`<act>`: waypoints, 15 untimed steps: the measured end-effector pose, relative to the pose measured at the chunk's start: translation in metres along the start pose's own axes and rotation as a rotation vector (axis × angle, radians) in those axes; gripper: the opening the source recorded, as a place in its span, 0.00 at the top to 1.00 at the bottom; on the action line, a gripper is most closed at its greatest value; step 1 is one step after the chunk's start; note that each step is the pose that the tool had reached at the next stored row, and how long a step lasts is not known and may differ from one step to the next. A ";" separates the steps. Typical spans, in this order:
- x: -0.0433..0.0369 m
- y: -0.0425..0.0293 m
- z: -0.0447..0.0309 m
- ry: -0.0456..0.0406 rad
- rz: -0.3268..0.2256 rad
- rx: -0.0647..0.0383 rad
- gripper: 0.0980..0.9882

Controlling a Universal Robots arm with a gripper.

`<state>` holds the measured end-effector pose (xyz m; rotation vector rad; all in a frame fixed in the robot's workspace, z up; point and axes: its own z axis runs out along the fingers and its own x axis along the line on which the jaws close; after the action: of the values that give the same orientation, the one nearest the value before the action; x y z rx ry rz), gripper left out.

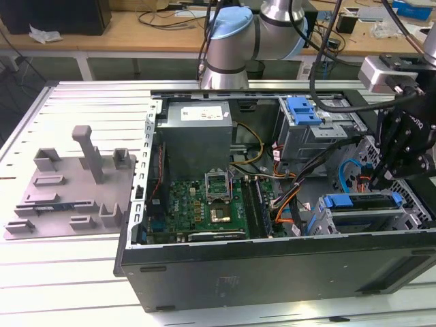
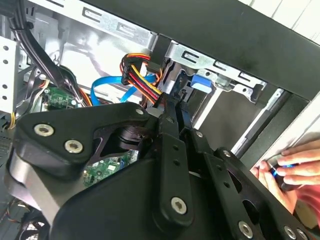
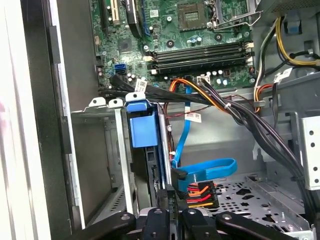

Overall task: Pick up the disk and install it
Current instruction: 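Insert the first disk wire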

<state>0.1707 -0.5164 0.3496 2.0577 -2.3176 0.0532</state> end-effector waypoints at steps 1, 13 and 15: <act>0.0007 0.0000 0.0000 -0.0056 -0.006 0.000 0.93; 0.0094 0.0011 -0.0021 -0.0140 -0.078 0.017 0.93; 0.0112 0.0016 -0.0022 -0.0156 -0.081 0.021 0.93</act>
<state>0.1678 -0.5272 0.3524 2.1673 -2.2489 0.0591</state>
